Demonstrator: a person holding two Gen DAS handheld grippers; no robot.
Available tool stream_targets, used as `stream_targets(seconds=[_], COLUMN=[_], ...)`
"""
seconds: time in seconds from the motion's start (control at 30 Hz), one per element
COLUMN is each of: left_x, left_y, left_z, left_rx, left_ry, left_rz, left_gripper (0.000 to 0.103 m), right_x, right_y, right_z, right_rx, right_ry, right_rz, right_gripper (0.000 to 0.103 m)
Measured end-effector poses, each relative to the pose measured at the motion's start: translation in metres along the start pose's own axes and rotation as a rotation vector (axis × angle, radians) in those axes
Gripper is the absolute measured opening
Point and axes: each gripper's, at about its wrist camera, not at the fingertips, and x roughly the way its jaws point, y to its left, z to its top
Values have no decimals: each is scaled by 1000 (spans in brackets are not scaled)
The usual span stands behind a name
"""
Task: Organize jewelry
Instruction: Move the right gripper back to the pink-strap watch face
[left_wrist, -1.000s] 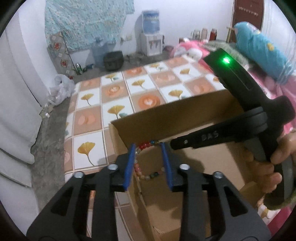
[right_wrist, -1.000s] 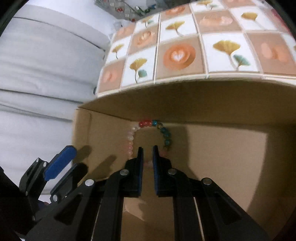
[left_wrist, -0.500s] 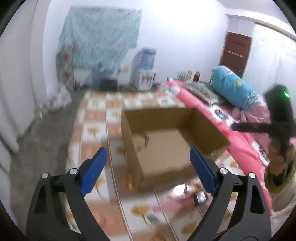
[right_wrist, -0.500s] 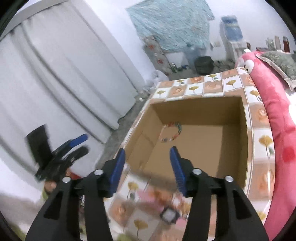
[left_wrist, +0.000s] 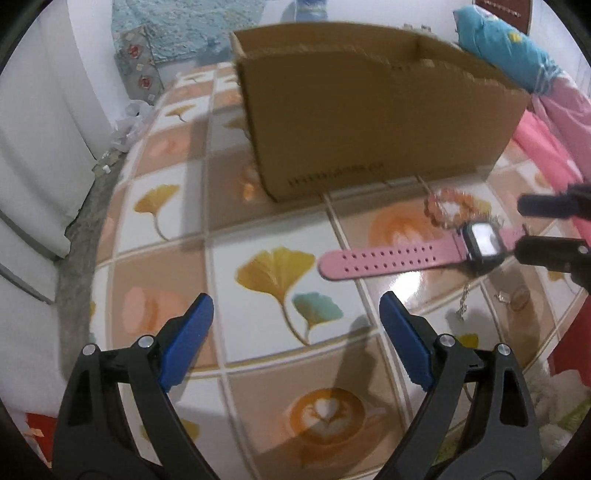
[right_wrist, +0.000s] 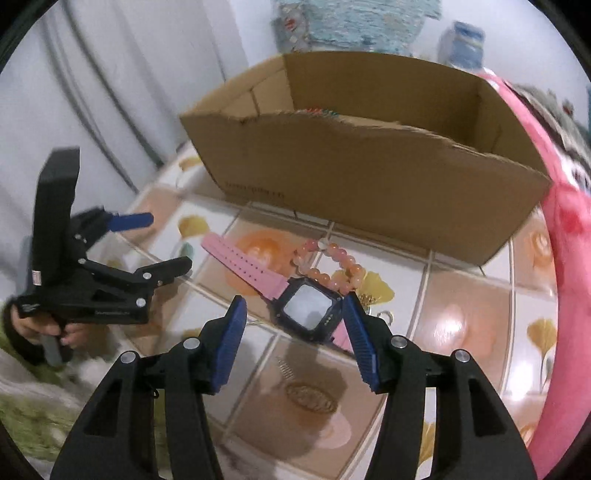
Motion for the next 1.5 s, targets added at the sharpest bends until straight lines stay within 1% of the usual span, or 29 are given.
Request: stream_targets(seconds=[0.1,0.17,0.2,0.23,0.27,0.33,0.43,0.6,0.77,0.87,1.03,1.13,1.2,1.27,1.33,1.4,1.43,1.5], left_x=[11,13,15,16,18,22,24,24,23,23,20,19,18,16,12,8,7,7], left_y=[-3,-2,0,2,4,4,5,5,2,2,1,0,1,2,3,4,4,2], left_z=[-3,-2,-1,-1,-1,0,1,3,2,1,-4,-5,-7,-9,-13,-17,-18,-20], left_rx=[5,-16,-28,-38,-52,-40,-37,-36,-37,-33,-24,-16,-5,9,13,8,5,5], left_ry=[27,23,33,37,41,33,26,47,45,35,14,10,-5,-30,-56,-79,-84,-86], left_rz=[19,15,7,0,-5,0,3,4,2,1,-2,-6,-19,-32,-39,-52,-68,-73], left_gripper=[88,91,91,95,95,96,96,96,96,96,96,96,96,96,96,95,95,95], right_x=[14,17,19,23,28,29,32,31,34,36,43,43,41,43,41,42,41,40], right_y=[6,10,11,11,11,10,12,17,27,32,38,37,33,32,28,28,28,30], right_z=[-4,-6,-7,-6,-7,-7,-5,-3,-5,-6,-3,-1,2,7,9,9,9,9], right_rx=[-69,-105,-125,-137,-146,-154,-170,-198,-253,-289,-306,-298,-270,-238,-206,-201,-206,-220], right_ry=[29,45,57,65,73,75,76,80,96,101,114,127,128,136,141,140,135,128], right_rz=[-53,-82,-96,-104,-111,-107,-111,-132,-175,-200,-216,-205,-170,-128,-100,-100,-106,-119], right_gripper=[50,45,45,45,44,44,45,45,45,45,45,45,40,34,30,29,29,30])
